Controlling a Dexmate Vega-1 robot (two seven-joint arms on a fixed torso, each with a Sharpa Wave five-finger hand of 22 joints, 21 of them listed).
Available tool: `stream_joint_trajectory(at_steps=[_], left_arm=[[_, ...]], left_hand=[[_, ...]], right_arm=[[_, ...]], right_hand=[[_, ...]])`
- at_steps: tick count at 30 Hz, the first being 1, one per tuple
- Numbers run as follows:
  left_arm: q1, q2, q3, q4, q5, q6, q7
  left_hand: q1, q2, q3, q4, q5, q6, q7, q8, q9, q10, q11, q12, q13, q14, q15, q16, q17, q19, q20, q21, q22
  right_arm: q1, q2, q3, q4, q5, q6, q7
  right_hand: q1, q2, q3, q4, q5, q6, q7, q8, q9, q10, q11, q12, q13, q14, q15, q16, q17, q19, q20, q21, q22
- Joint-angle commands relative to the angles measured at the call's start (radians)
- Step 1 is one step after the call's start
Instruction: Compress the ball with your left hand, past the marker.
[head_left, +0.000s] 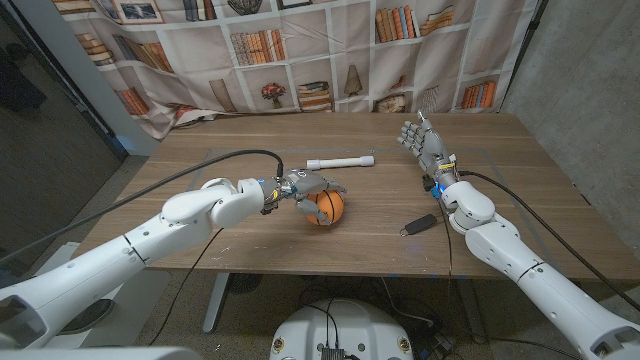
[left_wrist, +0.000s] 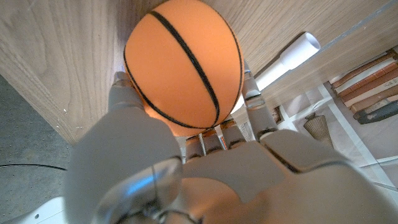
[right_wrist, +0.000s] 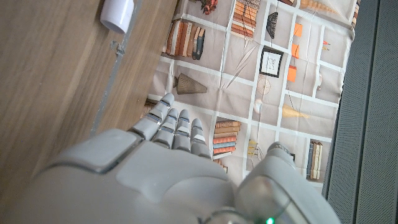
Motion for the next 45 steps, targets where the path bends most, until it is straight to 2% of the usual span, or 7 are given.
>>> stream_joint_trajectory(at_steps=[1, 6, 19, 31, 38, 45], left_arm=[[0.031, 0.012, -0.041, -0.022, -0.035, 0.055, 0.036], [0.056, 0.023, -0.069, -0.041, -0.041, 0.089, 0.073], [0.079, 0.056, -0.110, -0.090, -0.034, 0.137, 0.112], [0.077, 0.072, -0.146, -0.125, -0.058, 0.092, 0.156], [0.085, 0.078, -0.169, -0.144, -0.059, 0.062, 0.186], [0.079, 0.069, -0.176, -0.123, -0.090, 0.010, 0.205]], left_hand=[[0.041, 0.021, 0.015, -0.003, -0.013, 0.030, 0.015, 0.008, 0.003, 0.024, 0.007, 0.009, 0.005, 0.023, -0.011, 0.011, 0.004, 0.019, -0.016, 0.004, 0.003], [0.054, 0.026, 0.021, -0.001, -0.023, 0.042, 0.019, 0.010, 0.003, 0.039, 0.005, 0.012, 0.006, 0.030, -0.010, 0.011, 0.004, 0.026, -0.025, 0.002, 0.002], [0.071, 0.036, 0.032, 0.002, -0.038, 0.055, 0.018, 0.010, 0.003, 0.049, -0.001, 0.011, 0.006, 0.037, -0.012, 0.010, 0.006, 0.019, -0.019, -0.008, 0.002], [0.070, 0.032, 0.030, 0.009, -0.052, 0.059, 0.022, 0.007, 0.003, 0.057, 0.004, 0.010, 0.007, 0.047, -0.012, 0.010, 0.006, 0.022, -0.020, -0.013, 0.002], [0.076, 0.038, 0.034, 0.012, -0.062, 0.072, 0.028, 0.008, 0.003, 0.070, 0.000, 0.011, 0.007, 0.059, -0.017, 0.011, 0.007, 0.030, -0.029, -0.016, 0.002], [0.108, 0.048, 0.050, 0.005, -0.074, 0.100, 0.040, 0.013, 0.003, 0.092, 0.001, 0.013, 0.008, 0.085, -0.024, 0.015, 0.007, 0.058, -0.045, -0.014, 0.002]], right_arm=[[-0.002, 0.006, -0.001, 0.009, 0.001, 0.013, 0.002], [-0.002, 0.007, 0.000, 0.013, 0.001, 0.021, 0.004], [-0.002, 0.016, 0.002, 0.020, 0.000, 0.039, 0.004], [-0.006, 0.028, 0.002, 0.029, 0.004, 0.063, 0.010], [-0.001, 0.034, 0.001, 0.037, 0.002, 0.072, 0.013], [0.006, 0.034, -0.001, 0.033, -0.002, 0.064, 0.009]], right_hand=[[0.002, 0.011, 0.003, -0.004, 0.003, 0.002, -0.002, 0.002, 0.004, 0.010, 0.000, -0.003, 0.004, 0.008, -0.002, -0.001, 0.006, 0.003, -0.033, 0.000, 0.006], [0.003, 0.012, 0.003, -0.004, 0.003, 0.002, -0.003, 0.002, 0.004, 0.010, -0.001, -0.003, 0.004, 0.008, -0.004, -0.002, 0.006, 0.004, -0.033, -0.001, 0.006], [0.004, 0.014, 0.003, -0.006, 0.003, 0.002, -0.003, 0.002, 0.004, 0.008, -0.002, -0.004, 0.004, 0.010, -0.004, -0.002, 0.006, 0.004, -0.032, -0.002, 0.006], [0.007, 0.017, 0.005, -0.008, 0.003, 0.002, -0.004, 0.002, 0.004, 0.009, -0.001, -0.004, 0.004, 0.010, -0.003, -0.002, 0.005, 0.005, -0.032, -0.003, 0.006], [0.011, 0.021, 0.007, -0.010, 0.003, 0.003, -0.004, 0.002, 0.004, 0.010, 0.000, -0.003, 0.004, 0.010, -0.002, -0.003, 0.005, 0.005, -0.032, -0.004, 0.006], [0.017, 0.025, 0.010, -0.013, 0.003, 0.005, -0.004, 0.003, 0.004, 0.011, 0.001, -0.003, 0.004, 0.012, -0.003, -0.002, 0.005, 0.006, -0.032, -0.004, 0.006]])
